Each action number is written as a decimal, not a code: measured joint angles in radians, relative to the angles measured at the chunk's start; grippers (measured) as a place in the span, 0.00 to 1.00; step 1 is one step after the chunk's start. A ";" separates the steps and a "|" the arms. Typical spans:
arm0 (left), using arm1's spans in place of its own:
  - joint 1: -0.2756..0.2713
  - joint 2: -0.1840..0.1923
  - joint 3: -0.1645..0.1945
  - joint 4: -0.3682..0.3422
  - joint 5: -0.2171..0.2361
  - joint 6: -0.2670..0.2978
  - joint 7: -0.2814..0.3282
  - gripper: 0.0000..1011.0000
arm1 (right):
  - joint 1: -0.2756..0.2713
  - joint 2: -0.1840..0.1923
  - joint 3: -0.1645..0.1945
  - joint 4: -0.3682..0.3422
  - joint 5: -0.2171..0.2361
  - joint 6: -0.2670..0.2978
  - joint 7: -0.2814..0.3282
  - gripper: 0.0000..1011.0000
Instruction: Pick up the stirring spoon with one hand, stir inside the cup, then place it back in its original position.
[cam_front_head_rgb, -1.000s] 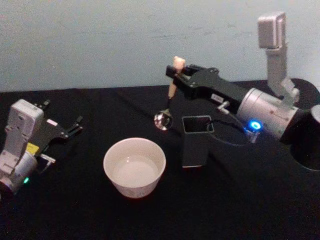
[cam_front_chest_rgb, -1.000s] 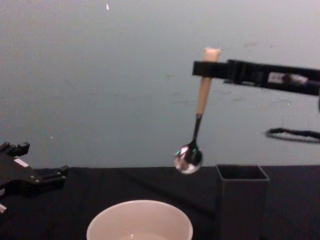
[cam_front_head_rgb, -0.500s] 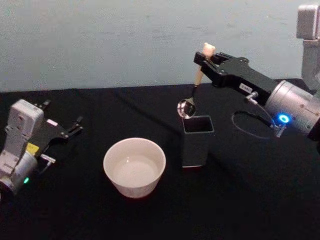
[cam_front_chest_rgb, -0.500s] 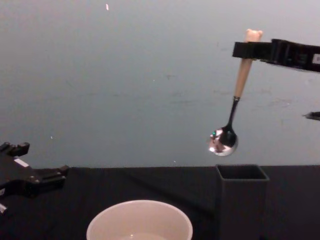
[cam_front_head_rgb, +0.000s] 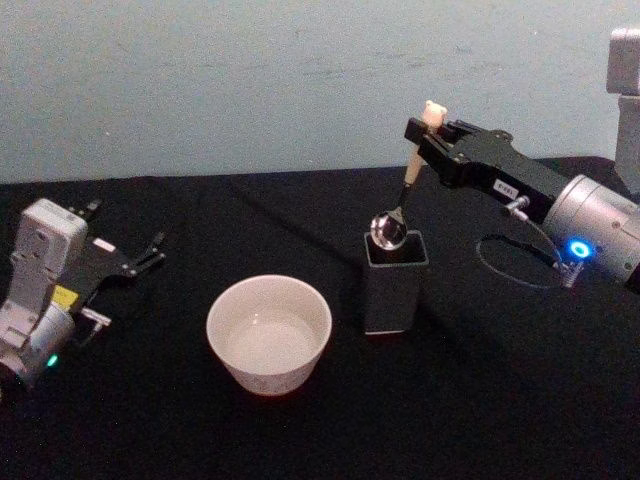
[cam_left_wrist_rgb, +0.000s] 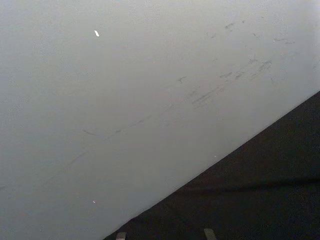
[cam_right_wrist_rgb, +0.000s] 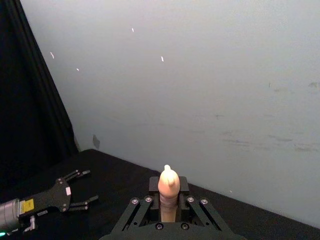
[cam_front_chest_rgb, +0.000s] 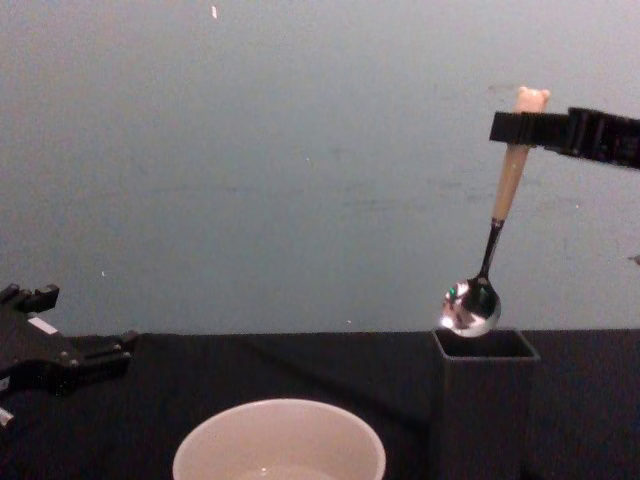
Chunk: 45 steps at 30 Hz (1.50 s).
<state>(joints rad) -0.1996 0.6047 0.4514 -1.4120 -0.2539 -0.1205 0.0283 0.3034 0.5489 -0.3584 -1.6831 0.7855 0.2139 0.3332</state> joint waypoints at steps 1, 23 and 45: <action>0.000 0.000 0.000 0.000 0.000 0.000 0.000 0.99 | 0.000 0.000 -0.003 0.003 0.000 -0.002 -0.001 0.22; 0.000 0.000 0.000 0.000 0.000 0.000 0.000 0.99 | -0.013 -0.023 -0.037 0.077 -0.028 -0.011 -0.009 0.22; 0.000 0.000 0.000 0.000 0.000 0.000 0.000 0.99 | -0.017 -0.059 -0.060 0.166 -0.070 0.010 -0.010 0.22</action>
<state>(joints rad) -0.1995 0.6047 0.4514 -1.4120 -0.2539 -0.1205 0.0283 0.2859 0.4896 -0.4187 -1.5172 0.7154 0.2237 0.3234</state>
